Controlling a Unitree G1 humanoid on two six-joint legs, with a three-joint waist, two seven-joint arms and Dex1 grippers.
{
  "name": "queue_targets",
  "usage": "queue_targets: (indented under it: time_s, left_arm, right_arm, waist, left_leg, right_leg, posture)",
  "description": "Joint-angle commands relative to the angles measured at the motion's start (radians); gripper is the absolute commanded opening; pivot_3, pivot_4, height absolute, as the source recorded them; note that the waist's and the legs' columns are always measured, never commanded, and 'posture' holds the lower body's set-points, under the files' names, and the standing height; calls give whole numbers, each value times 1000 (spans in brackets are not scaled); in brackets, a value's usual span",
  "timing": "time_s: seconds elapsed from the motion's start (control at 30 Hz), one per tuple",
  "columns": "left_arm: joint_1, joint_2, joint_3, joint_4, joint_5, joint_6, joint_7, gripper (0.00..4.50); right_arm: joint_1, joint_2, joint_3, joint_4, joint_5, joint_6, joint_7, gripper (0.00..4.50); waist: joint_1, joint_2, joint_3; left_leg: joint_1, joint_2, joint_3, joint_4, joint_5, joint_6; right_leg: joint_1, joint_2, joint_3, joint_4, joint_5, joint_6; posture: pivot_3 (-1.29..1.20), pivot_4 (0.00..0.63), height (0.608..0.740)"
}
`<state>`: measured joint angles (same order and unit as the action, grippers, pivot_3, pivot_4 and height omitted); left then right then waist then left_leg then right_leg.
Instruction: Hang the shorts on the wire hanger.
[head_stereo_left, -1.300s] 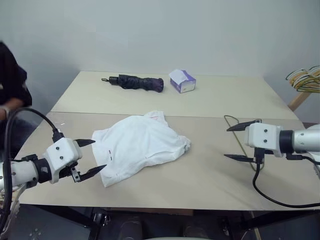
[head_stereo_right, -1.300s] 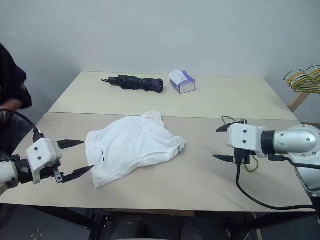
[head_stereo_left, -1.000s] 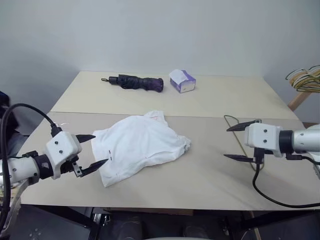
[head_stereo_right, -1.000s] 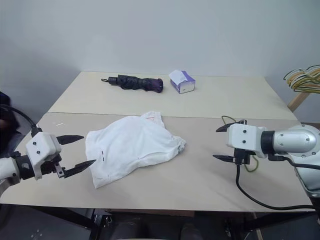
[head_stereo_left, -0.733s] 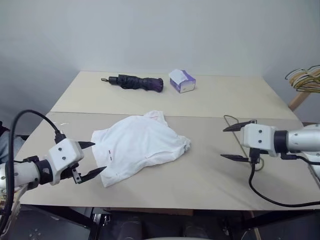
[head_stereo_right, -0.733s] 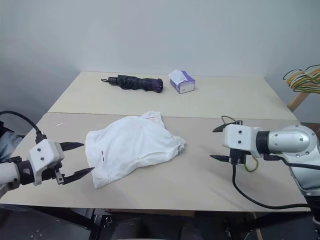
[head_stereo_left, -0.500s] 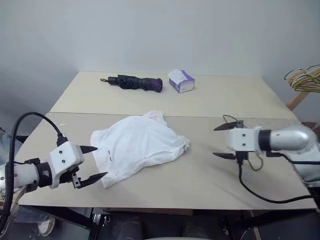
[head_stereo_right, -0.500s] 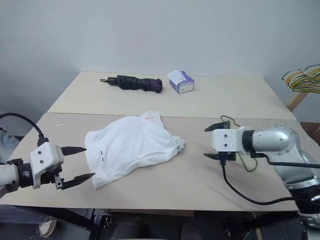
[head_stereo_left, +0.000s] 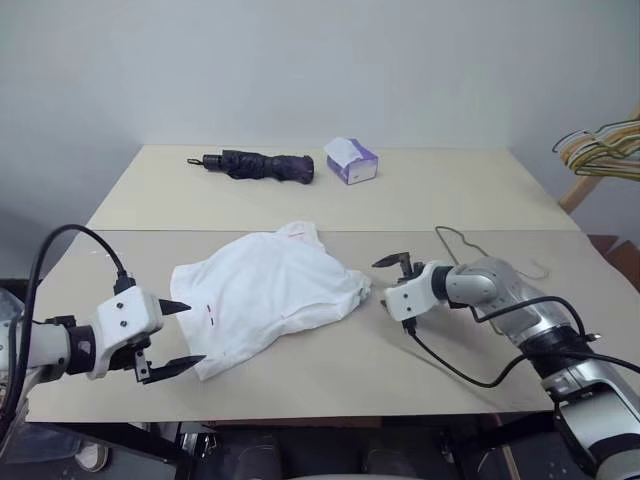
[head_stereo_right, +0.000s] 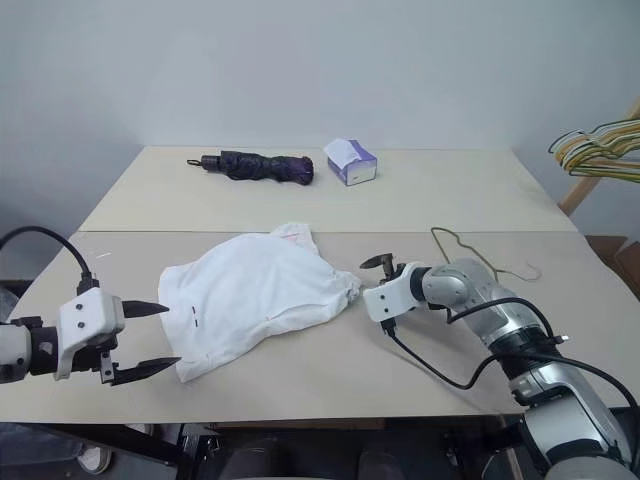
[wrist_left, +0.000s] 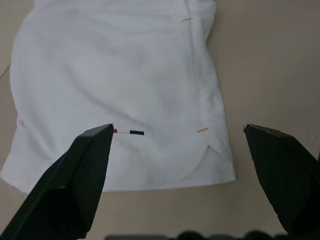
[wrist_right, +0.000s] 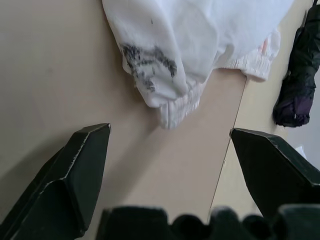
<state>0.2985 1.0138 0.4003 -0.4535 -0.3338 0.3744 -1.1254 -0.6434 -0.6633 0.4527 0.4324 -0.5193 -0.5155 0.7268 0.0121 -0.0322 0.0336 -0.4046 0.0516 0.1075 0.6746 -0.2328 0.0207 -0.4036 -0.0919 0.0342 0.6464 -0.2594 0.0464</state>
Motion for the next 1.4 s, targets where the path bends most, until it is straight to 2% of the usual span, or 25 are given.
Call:
queue_targets:
  time_s: [0.03, 0.1, 0.37, 0.43, 0.63, 0.93, 1.17, 1.3, 1.4]
  left_arm:
    - [7, 7, 41, -15, 5, -17, -2, 4500]
    - [12, 3, 48, -18, 0, -12, 1, 4500]
    - [47, -13, 54, -6, -2, -19, 2, 4500]
    - [46, -24, 38, 3, -3, -29, 3, 4500]
    - [37, -79, -112, 60, 45, -126, 0, 4500]
    - [-50, -98, -291, 226, 211, -219, 77, 4500]
    - [-64, -110, -318, 283, 202, -262, 71, 2279]
    - [-69, -90, -316, 315, 231, -281, 82, 827]
    - [-82, -89, -311, 342, 227, -297, 80, 23]
  right_arm:
    - [-69, 36, 28, 110, -47, -77, -72, 4091]
    - [-88, 59, 34, 169, -55, -97, -106, 3589]
    - [-138, 115, 46, 293, -62, -144, -158, 636]
    - [-141, 120, 46, 299, -59, -152, -156, 21]
    - [-129, 134, 41, 278, -62, -122, -154, 21]
    - [-111, 136, 39, 237, -64, -102, -151, 21]
    - [-99, 126, 37, 209, -60, -87, -137, 0]
    - [-94, 120, 35, 195, -59, -77, -131, 0]
    - [-92, 114, 33, 185, -60, -73, -129, 0]
  waist:
    - [-2, 0, 0]
    - [-2, 0, 0]
    - [-1, 0, 0]
    - [0, 0, 0]
    - [-1, 0, 0]
    - [-1, 0, 0]
    - [-1, 7, -3]
    - [-1, 7, -4]
    - [-1, 7, -4]
  left_leg:
    - [0, 0, 0, 0, 0, 0]
    - [0, 0, 0, 0, 0, 0]
    - [0, 0, 0, 0, 0, 0]
    - [0, 0, 0, -1, 0, 0]
    - [1, 0, 0, -1, 0, 0]
    - [1, 0, 0, -1, 0, -1]
    - [2, 0, 0, -1, 0, -1]
    - [3, 0, 0, -1, 0, 0]
    - [3, 0, 0, -1, 0, 0]
  right_leg:
    - [0, 0, 0, 0, 0, -1]
    - [0, 0, 0, 1, 0, 0]
    - [0, 0, 0, 1, 1, 1]
    - [0, 0, 0, 1, 1, 1]
    - [0, 0, 0, 1, 1, 2]
    - [0, 0, 0, 2, 1, 2]
    - [1, 0, 0, 2, 1, 2]
    - [1, 0, 1, 2, 1, 2]
    - [1, 0, 1, 2, 1, 2]
  posture:
    - [138, 0, 740]
    - [144, 0, 740]
    - [156, 0, 740]
    - [156, 0, 740]
    - [143, 0, 740]
    - [122, 0, 740]
    - [119, 0, 740]
    - [115, 0, 740]
    - [111, 0, 740]
